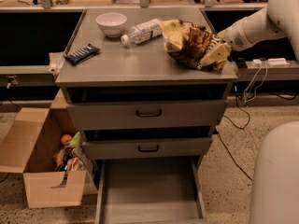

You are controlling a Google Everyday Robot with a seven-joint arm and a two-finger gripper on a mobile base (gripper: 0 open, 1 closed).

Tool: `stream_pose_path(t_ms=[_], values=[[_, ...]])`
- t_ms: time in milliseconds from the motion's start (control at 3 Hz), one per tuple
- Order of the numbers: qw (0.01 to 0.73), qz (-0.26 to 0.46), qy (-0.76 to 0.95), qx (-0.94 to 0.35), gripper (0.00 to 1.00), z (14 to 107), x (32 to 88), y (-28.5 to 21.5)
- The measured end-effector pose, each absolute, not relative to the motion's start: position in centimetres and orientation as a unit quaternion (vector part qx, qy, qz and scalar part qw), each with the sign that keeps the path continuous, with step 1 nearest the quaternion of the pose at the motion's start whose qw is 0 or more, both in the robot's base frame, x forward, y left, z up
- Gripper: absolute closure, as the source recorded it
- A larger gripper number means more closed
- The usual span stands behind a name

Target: Place brown chip bag into bottom drawer

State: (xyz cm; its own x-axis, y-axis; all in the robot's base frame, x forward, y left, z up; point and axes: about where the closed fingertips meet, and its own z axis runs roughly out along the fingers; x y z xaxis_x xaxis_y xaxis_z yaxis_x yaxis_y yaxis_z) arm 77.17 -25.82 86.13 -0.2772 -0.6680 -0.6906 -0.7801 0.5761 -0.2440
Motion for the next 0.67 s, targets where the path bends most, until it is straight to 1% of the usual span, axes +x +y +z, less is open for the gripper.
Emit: stream_pose_path(t_ms=[333,667], values=[[0.393,0.070,0.797,-0.452,0.41,84.62,77.69,-27.32],[0.396,0.068,0.796,-0.453,0.65,84.83,77.80,-27.64]])
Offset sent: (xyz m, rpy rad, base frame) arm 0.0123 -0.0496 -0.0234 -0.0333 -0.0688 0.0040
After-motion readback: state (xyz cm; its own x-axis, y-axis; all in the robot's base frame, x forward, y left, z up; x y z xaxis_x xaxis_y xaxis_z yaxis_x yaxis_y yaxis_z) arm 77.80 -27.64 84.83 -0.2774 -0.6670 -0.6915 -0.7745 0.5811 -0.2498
